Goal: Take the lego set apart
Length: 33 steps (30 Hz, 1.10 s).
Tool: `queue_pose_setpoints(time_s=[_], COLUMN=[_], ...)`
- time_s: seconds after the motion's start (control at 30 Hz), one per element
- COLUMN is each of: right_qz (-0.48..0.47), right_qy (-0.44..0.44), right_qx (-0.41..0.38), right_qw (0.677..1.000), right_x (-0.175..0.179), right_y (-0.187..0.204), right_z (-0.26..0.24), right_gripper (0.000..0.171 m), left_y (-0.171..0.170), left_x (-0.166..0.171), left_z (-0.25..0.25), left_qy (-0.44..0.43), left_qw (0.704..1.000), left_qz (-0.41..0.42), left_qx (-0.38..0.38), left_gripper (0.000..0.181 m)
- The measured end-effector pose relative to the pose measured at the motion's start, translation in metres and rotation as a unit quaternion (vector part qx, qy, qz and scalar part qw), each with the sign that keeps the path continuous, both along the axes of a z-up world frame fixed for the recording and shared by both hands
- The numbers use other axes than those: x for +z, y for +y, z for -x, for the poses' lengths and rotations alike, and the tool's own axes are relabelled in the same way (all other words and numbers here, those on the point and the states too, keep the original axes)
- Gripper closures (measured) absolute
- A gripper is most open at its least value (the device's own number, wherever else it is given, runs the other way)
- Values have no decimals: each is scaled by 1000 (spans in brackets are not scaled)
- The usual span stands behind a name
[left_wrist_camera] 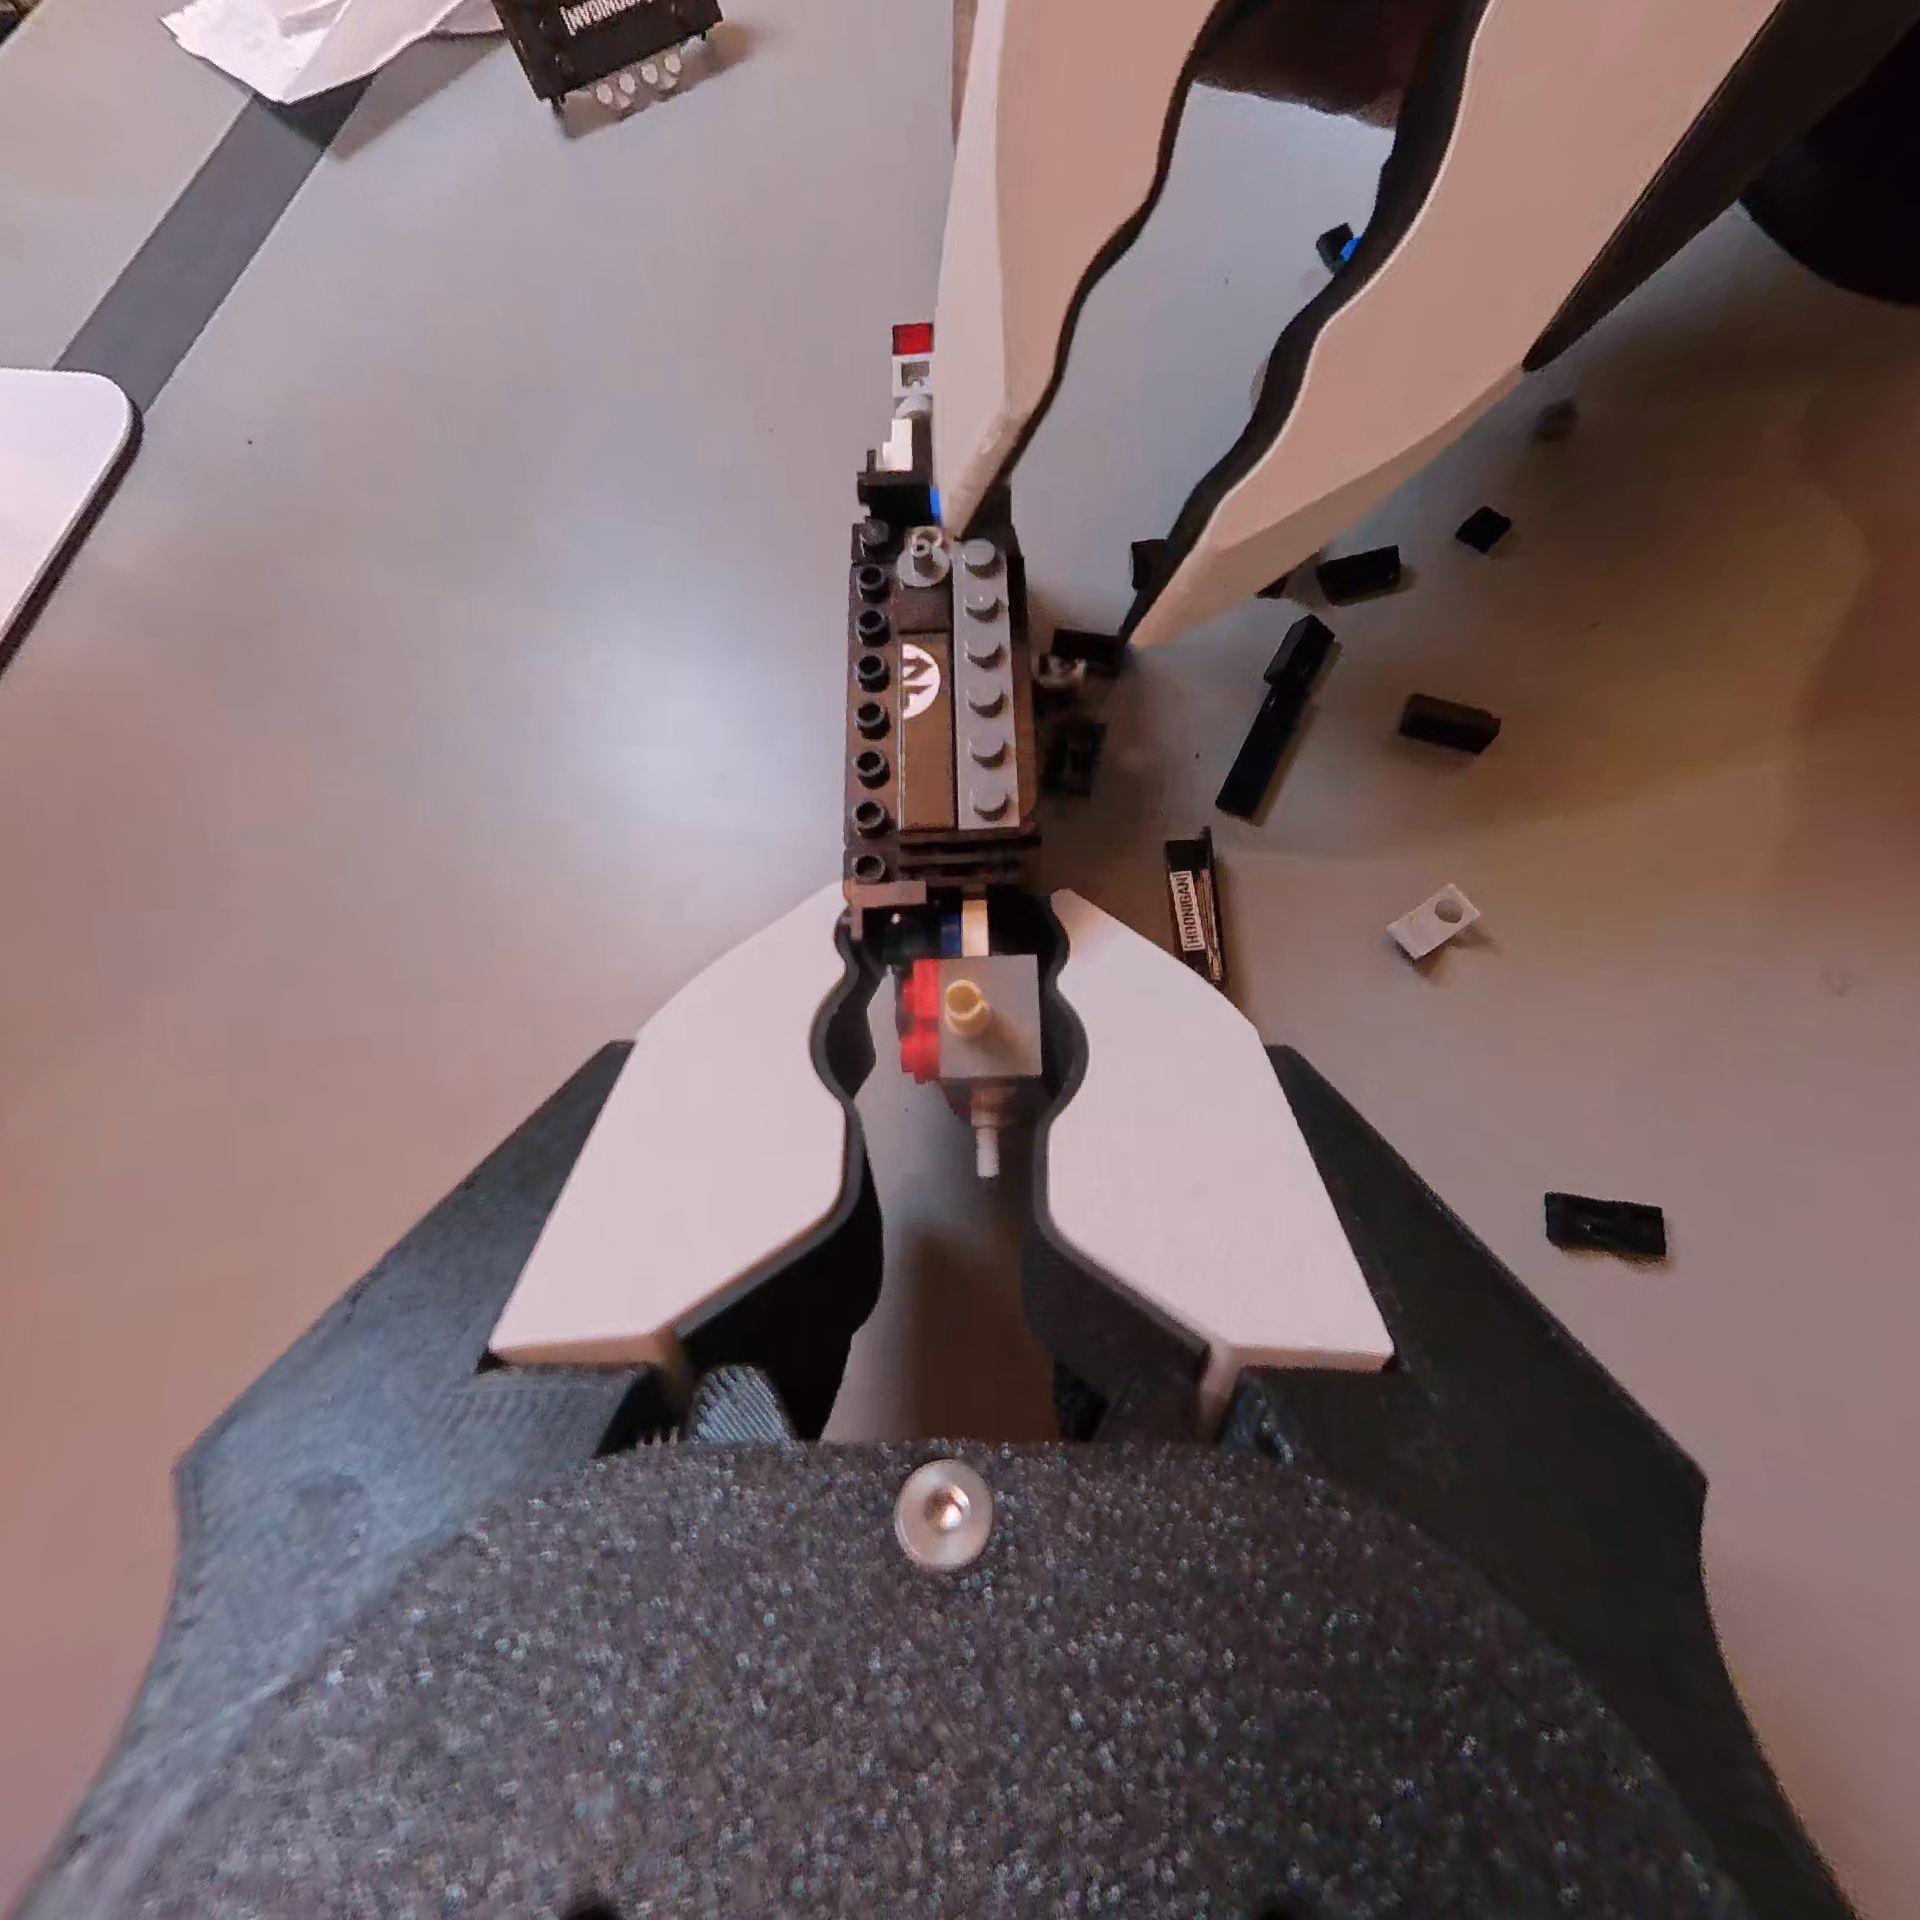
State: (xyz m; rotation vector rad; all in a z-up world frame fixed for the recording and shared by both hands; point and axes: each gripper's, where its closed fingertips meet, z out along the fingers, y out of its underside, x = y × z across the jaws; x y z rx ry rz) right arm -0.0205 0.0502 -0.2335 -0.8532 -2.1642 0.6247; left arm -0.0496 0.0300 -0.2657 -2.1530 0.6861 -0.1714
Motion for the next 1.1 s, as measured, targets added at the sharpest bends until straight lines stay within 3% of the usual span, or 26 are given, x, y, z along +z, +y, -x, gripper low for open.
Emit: queue_pose_setpoints(time_s=[0.2,0.63,0.77,1.1], right_qz=[-9,83,157,296], right_qy=[45,-23,-23,18], right_qx=[-6,-107,-153,-241], right_qw=[999,990,975,924], right_x=[16,3,2,4], right_y=[3,11,9,11], right_z=[4,2,1,1], right_gripper=[144,158,150,157], left_y=[-1,7,8,8], left_x=[-1,-1,-1,-2], left_z=[-4,-3,-4,-3], left_qy=[13,53,68,95], left_qw=[1000,997,995,988], left_qz=[-5,-16,-17,-10], left_qx=[-12,54,77,119], left_gripper=[153,152,152,152])
